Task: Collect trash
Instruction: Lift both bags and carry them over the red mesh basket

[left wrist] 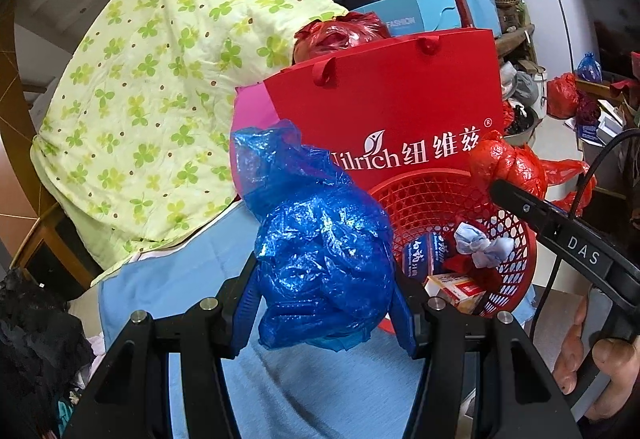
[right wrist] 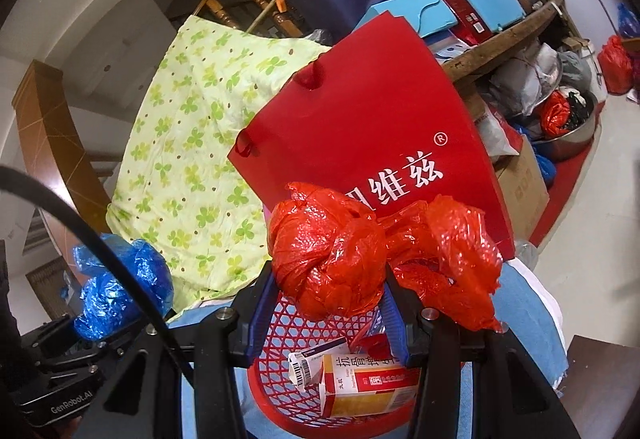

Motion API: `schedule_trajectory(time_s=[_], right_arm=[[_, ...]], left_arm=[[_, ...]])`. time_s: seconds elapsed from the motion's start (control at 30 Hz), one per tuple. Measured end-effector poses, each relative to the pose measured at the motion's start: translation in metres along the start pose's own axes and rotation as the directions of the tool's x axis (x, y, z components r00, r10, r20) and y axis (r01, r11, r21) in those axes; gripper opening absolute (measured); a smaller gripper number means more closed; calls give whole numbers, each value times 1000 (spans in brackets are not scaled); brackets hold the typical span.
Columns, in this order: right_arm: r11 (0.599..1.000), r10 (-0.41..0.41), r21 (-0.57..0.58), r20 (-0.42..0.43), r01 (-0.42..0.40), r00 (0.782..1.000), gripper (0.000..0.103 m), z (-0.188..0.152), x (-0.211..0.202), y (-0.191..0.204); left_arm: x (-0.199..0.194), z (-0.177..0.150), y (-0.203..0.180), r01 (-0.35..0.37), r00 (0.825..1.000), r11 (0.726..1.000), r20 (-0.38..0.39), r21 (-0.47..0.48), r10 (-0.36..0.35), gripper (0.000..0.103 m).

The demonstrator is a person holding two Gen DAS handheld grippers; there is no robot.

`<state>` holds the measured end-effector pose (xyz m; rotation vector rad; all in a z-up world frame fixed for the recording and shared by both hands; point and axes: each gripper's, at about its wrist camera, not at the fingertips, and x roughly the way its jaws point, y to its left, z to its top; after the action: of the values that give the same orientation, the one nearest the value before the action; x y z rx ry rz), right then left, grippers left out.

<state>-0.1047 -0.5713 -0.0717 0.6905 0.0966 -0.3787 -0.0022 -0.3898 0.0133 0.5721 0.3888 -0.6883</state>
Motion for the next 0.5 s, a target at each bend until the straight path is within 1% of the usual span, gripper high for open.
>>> schedule_trajectory(time_s=[0.3, 0.5], right_arm=[[999, -12, 42, 7, 12, 1000, 52, 1, -1, -7], [997, -22, 72, 4, 21, 1000, 52, 1, 1, -13]], left_arm=[[8, 5, -9, 32, 999, 999, 3, 18, -32, 59], [19, 6, -15, 51, 999, 999, -12, 18, -51, 59]])
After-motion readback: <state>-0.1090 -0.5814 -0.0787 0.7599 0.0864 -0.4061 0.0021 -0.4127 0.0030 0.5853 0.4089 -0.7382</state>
